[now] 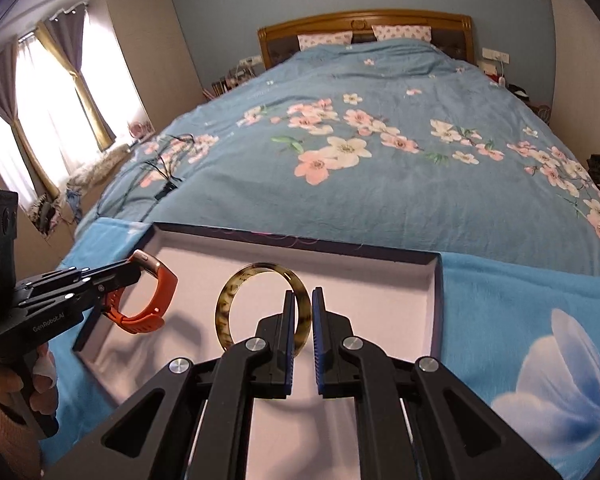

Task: Organize jewelry
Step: 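Carry the watch band and bangle into the box and open both grippers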

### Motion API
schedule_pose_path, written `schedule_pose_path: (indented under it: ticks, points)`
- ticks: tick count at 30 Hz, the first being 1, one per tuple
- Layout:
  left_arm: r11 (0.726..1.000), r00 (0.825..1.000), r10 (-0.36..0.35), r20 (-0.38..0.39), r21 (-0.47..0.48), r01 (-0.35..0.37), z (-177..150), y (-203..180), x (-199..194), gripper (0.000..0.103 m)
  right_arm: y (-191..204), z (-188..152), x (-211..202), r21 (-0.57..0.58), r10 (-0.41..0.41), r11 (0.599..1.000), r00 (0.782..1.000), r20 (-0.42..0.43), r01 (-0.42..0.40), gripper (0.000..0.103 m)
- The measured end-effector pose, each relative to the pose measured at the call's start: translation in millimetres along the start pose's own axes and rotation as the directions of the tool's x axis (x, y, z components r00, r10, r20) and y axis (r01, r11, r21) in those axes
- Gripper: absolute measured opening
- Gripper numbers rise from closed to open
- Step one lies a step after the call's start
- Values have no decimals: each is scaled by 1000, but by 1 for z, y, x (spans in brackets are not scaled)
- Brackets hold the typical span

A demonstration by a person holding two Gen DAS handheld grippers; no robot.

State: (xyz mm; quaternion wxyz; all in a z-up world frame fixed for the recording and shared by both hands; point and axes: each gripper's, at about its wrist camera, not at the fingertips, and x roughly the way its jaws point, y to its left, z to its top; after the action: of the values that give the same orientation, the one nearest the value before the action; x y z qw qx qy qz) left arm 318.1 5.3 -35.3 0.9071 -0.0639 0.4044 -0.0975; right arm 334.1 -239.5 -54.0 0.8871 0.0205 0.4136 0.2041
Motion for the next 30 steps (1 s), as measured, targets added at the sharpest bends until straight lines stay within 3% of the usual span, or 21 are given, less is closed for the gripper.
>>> schedule_pose_path:
  ticks: [14, 20, 22, 25, 27, 30]
  points:
    - [998, 991, 57, -121, -33, -62, 20, 6, 65, 9, -6, 16, 47, 37, -48, 998, 990, -130, 54, 7]
    - [995, 985, 52, -162, -79, -66, 21, 12, 73, 13, -6, 16, 47, 50, -56, 997, 991, -125, 62, 8]
    - [995, 988, 48, -149, -79, -60, 20, 13, 70, 21, -4, 15, 38, 46, -54, 997, 994, -95, 59, 10]
    - [996, 994, 52, -98, -70, -58, 17, 11, 54, 27, 1, 11, 15, 32, -28, 999, 999, -37, 29, 22]
    - [997, 997, 59, -40, -46, -61, 14, 7, 34, 31, 5, 5, -6, 17, 2, 1000, 1000, 6, -2, 23]
    - [999, 998, 41, 56, -2, -41, 4, 0, -3, 46, 14, -8, -38, -33, 59, 998, 997, 57, -57, 35]
